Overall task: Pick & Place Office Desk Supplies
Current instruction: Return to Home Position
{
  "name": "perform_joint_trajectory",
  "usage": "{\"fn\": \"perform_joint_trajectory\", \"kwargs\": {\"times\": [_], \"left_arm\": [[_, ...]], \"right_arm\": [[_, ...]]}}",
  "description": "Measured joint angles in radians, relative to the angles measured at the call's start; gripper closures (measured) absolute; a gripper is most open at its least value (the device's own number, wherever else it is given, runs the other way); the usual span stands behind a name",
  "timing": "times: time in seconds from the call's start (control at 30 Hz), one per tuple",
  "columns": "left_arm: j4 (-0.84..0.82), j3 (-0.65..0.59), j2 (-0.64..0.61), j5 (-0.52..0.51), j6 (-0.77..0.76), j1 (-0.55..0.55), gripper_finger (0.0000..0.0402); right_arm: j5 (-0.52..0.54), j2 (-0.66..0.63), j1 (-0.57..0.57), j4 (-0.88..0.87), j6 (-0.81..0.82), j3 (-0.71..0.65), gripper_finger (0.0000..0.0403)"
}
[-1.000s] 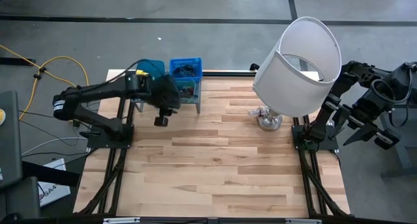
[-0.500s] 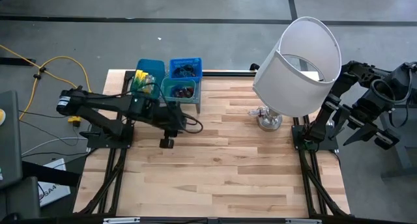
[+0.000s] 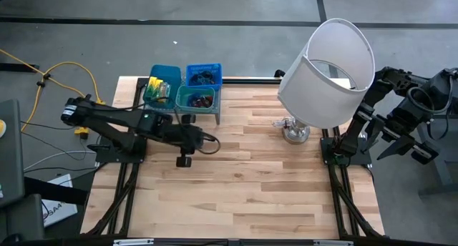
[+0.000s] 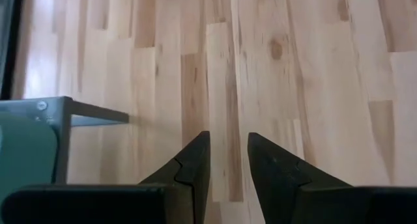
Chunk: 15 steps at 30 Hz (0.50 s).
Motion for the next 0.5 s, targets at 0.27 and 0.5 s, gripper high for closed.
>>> {"fn": "perform_joint_trajectory", "kwargs": {"times": [0.27,0.5], "left_arm": [[0.22,-0.268,-0.231,-0.056,-0.046,-0.034,0.0304],[0.509,-0.548,-0.459,-0.059,-0.03,-0.026,0.0304]], "right_arm": [[0.0,0.0,0.0,0.0,0.0,0.0,0.0283],[0.0,0.0,0.0,0.0,0.0,0.0,0.0283]]}}
